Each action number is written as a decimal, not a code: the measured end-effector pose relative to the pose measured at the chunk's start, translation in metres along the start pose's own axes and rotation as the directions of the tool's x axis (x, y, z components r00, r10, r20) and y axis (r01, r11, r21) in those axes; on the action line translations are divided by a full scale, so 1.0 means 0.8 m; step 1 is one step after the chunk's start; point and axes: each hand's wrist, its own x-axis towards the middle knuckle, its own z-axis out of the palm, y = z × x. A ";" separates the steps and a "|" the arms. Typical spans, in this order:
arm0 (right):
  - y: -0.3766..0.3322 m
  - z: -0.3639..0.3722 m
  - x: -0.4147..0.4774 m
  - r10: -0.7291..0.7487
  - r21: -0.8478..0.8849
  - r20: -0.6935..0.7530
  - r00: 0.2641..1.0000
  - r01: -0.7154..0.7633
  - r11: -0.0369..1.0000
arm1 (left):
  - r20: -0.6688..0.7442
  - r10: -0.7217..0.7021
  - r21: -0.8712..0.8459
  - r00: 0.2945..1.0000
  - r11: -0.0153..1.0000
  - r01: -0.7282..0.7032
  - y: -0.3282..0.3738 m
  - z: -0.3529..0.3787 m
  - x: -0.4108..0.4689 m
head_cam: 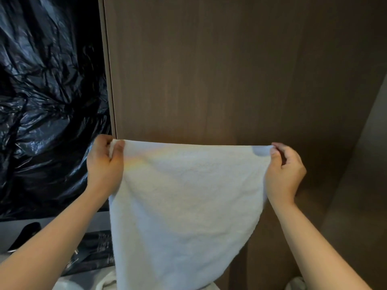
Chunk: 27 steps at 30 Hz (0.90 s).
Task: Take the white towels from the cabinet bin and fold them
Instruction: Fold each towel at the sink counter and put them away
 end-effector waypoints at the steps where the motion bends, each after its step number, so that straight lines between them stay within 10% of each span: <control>1: 0.002 0.004 0.000 0.021 -0.027 0.033 0.999 -0.020 0.999 | 0.037 -0.020 0.054 0.999 0.998 0.018 -0.004 0.002 0.002; 7: 0.027 0.013 -0.014 0.038 -0.303 0.088 0.995 -0.010 0.953 | 0.122 0.024 0.199 0.992 0.979 -0.048 -0.012 0.005 -0.008; 27: -0.093 -0.028 -0.095 0.053 0.233 0.148 0.987 -0.087 0.969 | 0.397 -0.098 -0.502 0.912 0.809 0.305 0.101 0.010 -0.104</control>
